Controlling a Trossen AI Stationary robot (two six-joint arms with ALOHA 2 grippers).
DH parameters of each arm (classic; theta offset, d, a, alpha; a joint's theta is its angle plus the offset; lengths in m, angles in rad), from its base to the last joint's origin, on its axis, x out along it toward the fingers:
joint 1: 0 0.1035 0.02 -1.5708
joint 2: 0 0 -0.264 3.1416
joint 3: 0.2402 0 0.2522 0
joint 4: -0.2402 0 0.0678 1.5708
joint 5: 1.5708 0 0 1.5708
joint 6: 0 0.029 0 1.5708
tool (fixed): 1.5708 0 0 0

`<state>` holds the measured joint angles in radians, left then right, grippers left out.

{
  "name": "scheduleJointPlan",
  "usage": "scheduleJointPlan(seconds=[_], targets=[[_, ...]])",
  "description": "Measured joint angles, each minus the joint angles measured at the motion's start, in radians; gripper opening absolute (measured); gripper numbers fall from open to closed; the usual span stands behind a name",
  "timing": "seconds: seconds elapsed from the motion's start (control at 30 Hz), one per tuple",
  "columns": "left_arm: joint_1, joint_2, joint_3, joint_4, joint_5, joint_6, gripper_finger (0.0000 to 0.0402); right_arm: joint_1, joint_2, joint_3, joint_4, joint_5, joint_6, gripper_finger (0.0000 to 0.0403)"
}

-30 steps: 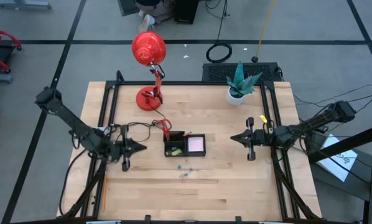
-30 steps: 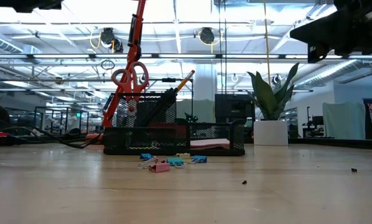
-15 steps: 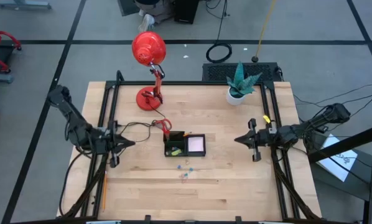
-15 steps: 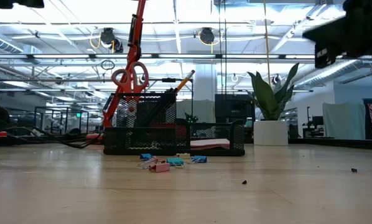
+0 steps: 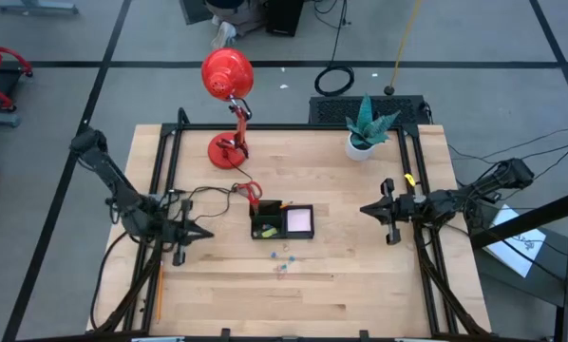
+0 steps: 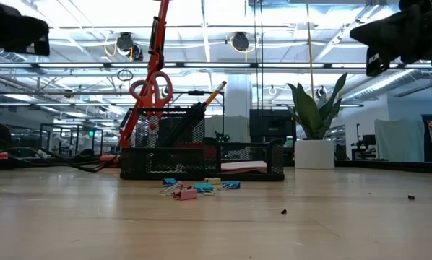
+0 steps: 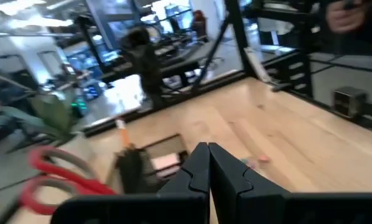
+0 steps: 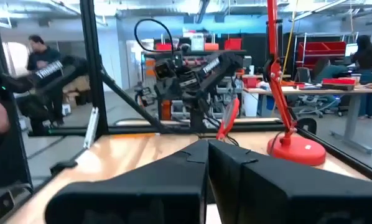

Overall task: Pick and place office supplies into organizer
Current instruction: Put the pink binder clip into the black desk organizer

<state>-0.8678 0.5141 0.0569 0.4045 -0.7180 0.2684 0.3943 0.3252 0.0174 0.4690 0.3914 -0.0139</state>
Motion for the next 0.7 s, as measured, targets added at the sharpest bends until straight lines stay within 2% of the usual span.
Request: scheduleJointPlan(seconds=[0.17, 0.27, 0.43, 0.57, 0.7], targets=[[0.018, 0.172, -0.018, 0.161, 0.073, -0.021, 0.0011, 0.0, 0.0, -0.001, 0.006, 0.012, -0.013, 0.0], [0.018, 0.298, 0.009, 0.227, 0.101, -0.016, 0.0013, 0.0, 0.001, -0.001, 0.005, 0.07, 0.005, 0.0], [0.03, 0.532, 0.111, 0.235, 0.089, -0.078, 0.0014, 0.0, 0.003, -0.002, -0.012, 0.159, 0.026, 0.0], [0.066, 0.716, 0.216, 0.236, 0.083, -0.115, 0.0015, 0.0, 0.004, -0.002, -0.011, 0.16, 0.026, 0.0], [0.155, 0.849, 0.294, 0.227, 0.061, -0.217, 0.0031, 0.0, 0.004, -0.002, -0.011, 0.159, 0.028, 0.0]])
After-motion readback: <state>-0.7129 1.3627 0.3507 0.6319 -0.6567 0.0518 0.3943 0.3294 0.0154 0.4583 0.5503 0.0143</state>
